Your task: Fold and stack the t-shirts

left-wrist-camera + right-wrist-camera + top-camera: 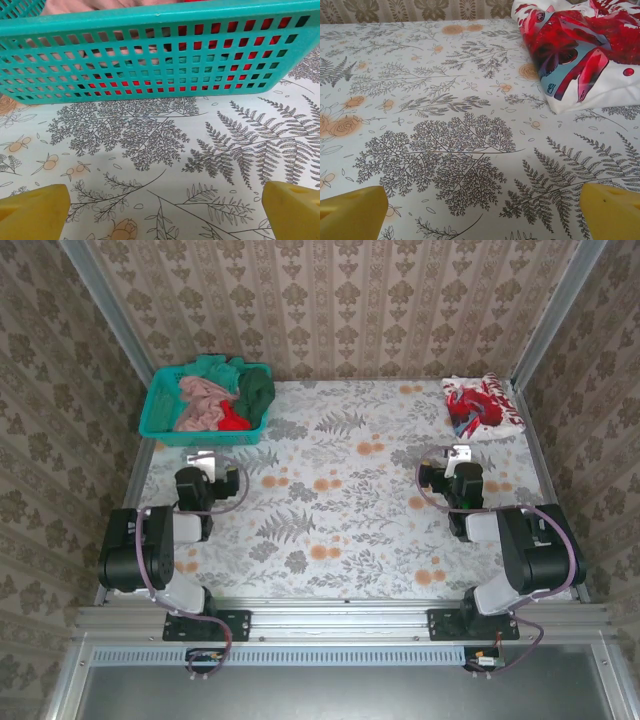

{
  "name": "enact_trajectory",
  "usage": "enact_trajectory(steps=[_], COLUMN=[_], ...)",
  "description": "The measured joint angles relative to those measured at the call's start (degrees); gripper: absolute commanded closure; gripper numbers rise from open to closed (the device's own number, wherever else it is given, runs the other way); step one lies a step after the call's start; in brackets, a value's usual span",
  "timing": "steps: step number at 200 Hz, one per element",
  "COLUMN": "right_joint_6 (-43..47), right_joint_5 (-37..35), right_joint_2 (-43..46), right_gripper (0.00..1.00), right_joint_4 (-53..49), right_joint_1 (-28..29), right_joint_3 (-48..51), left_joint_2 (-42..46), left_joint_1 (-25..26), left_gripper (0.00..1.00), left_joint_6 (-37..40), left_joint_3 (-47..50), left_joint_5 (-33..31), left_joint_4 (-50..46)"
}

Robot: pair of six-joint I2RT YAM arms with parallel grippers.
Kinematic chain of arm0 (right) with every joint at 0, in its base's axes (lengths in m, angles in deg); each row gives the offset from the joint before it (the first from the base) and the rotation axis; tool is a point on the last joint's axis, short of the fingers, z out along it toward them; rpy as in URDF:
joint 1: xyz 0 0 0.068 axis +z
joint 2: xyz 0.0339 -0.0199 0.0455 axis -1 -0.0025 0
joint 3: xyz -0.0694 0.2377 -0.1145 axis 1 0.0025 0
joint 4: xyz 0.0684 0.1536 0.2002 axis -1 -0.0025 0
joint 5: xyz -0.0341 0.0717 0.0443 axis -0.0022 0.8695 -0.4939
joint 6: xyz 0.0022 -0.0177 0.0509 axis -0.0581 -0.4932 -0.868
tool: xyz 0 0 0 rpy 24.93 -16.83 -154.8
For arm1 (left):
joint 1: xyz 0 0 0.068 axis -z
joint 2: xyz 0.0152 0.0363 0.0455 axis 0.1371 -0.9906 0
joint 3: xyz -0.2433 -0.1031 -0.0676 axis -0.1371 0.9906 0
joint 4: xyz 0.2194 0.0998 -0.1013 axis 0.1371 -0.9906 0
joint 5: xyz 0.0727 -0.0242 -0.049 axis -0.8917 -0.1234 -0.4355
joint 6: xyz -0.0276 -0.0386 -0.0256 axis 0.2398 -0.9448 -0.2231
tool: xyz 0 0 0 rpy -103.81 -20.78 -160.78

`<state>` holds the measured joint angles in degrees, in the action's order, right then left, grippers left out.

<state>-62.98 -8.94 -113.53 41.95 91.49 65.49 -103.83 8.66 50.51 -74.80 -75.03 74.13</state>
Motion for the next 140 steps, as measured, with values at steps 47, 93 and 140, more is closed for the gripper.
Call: enact_trajectory(steps=[47,93,140], right_joint_6=[0.0,0.0,0.0], right_joint_5=[0.0,0.0,0.0], right_joint_2=[0.0,0.0,0.0], right_gripper=[0.0,0.0,0.0], right_joint_4=[0.0,0.02,0.0], right_joint_1=[0.0,0.0,0.0], right_joint_3=[-0.02,-0.02,-0.02], left_joint_2=[0.0,0.0,0.0], left_joint_1=[0.55,0.55,0.55], left_gripper=[0.0,0.0,0.0], left_joint_6=[0.2,0.2,0.2], left_joint_3=[0.0,0.0,0.0], left_joint_5=[-0.61,-0.63,-0.63], left_joint_4=[0.68,0.68,0.68])
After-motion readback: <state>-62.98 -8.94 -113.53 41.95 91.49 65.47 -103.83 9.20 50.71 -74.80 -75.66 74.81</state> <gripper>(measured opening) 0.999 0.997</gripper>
